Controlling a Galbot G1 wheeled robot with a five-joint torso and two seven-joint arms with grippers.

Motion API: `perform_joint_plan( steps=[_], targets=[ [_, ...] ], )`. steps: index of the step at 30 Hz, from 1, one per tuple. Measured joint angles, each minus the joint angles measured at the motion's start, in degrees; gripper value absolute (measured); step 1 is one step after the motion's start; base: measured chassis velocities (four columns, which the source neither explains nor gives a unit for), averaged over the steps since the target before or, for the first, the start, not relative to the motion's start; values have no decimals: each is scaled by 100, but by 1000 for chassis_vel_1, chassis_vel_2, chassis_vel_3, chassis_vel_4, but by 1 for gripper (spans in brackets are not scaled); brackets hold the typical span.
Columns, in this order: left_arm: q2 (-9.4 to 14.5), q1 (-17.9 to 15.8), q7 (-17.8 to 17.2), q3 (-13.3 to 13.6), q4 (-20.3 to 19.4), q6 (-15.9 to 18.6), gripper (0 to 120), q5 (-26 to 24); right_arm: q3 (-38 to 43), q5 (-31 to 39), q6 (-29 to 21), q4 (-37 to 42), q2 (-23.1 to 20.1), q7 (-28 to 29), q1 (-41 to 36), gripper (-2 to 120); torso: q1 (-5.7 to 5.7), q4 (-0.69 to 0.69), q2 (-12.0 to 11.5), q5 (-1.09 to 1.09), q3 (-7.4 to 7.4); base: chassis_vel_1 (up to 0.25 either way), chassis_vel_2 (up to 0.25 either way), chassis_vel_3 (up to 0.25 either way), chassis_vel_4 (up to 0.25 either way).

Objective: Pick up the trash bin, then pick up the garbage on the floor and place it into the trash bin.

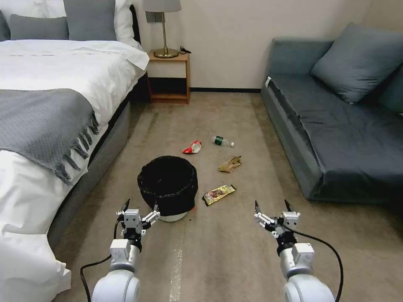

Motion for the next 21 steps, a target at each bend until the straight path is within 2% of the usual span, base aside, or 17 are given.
perform_joint_plan(
  steps=[4,5,8,15,16,17,18,19,20,21],
  targets=[
    [233,-206,-767,353,-132,625,100,-429,-207,259,-764,709,184,307,-550,100,0,0,0,1,0,0,0,0,0],
    [233,-206,-767,353,-132,625,100,-429,-207,259,-764,709,184,307,-550,100,0,0,0,1,0,0,0,0,0],
    [374,-330,-1227,564,-209,1003,100,-693,-369,456,-1337,1246,328,534,-967,100,0,-1,0,0,0,0,0,0,0],
    [392,-345,-1290,591,-220,1056,100,-729,-334,598,-1548,1402,316,602,-1052,100,0,0,0,2,0,0,0,0,0],
    [396,-345,-1290,588,-224,1057,100,-731,-239,672,-1571,1399,250,602,-1002,100,0,-1,0,2,0,0,0,0,0],
    [440,-345,-1292,571,-242,1070,100,-737,-69,742,-1596,1393,126,609,-891,100,0,4,0,0,0,0,0,0,0],
    [524,-343,-1281,503,-279,1077,100,-740,-37,771,-1601,1406,95,612,-877,100,0,-2,0,0,0,0,0,0,0],
    [764,-329,-1200,299,-395,1076,100,-727,114,918,-1622,1348,-17,598,-784,100,0,-2,-1,-4,1,0,0,0,0],
    [764,-329,-1200,299,-395,1076,100,-727,114,918,-1622,1348,-17,598,-784,100,0,-2,-1,-4,1,0,0,0,0],
    [987,-325,-1151,136,-482,1068,100,-702,385,1116,-1622,1277,-194,589,-604,100,0,-2,0,9,0,0,0,0,0]
  ],
)
